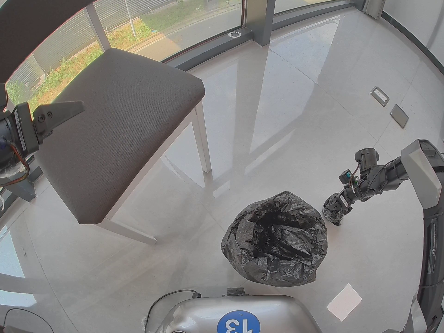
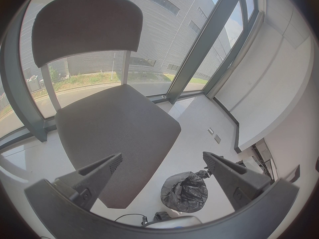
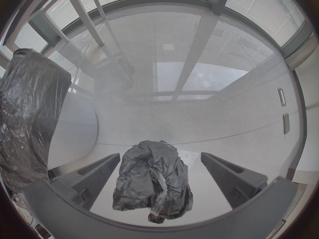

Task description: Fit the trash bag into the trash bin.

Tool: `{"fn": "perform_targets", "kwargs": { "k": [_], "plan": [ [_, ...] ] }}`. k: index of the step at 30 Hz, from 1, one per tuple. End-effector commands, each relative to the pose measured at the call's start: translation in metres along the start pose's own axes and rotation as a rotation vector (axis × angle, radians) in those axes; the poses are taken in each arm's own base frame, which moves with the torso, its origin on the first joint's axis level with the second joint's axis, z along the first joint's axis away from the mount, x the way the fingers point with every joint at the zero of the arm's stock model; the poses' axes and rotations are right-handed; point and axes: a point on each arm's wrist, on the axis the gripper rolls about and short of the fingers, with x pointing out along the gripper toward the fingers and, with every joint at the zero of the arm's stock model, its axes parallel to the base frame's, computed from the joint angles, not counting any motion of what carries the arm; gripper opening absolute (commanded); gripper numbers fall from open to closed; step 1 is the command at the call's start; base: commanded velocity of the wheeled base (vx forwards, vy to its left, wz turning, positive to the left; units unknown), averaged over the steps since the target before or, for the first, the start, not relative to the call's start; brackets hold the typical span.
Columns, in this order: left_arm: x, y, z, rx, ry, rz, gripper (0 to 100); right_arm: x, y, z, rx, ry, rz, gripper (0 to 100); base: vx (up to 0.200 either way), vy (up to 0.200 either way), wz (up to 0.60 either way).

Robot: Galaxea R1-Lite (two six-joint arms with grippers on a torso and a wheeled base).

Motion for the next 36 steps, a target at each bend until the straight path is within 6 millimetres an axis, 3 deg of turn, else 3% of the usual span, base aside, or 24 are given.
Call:
{"fn": "perform_targets", "kwargs": {
  "k": [1,17,18,27,31,36],
  "plan": [
    [0.001,0.001,-0.001,-0.001,0.006,0.008,100,0.01,0.001,-0.006,0.005,0.015,0.009,100,0.0,0.0,0.0],
    [0.004,0.003,-0.002,-0.003,0.008,0.023,100,0.019,-0.001,-0.013,0.014,0.039,0.018,100,0.0,0.0,0.0],
    [0.005,0.003,-0.002,-0.004,0.011,0.024,100,0.02,-0.001,-0.012,0.014,0.038,0.015,0,0.0,0.0,0.0],
    [0.004,0.004,-0.002,-0.005,0.006,0.022,100,0.012,-0.004,-0.008,0.014,0.036,-0.009,0,0.0,0.0,0.0],
    [0.003,0.005,-0.001,-0.006,0.0,0.03,100,0.0,-0.005,-0.004,0.013,0.026,-0.018,0,0.0,0.0,0.0],
    [0.004,0.009,-0.007,-0.013,0.02,0.055,100,-0.068,-0.012,0.017,0.0,-0.042,-0.08,0,0.0,0.0,0.0]
  ]
}}
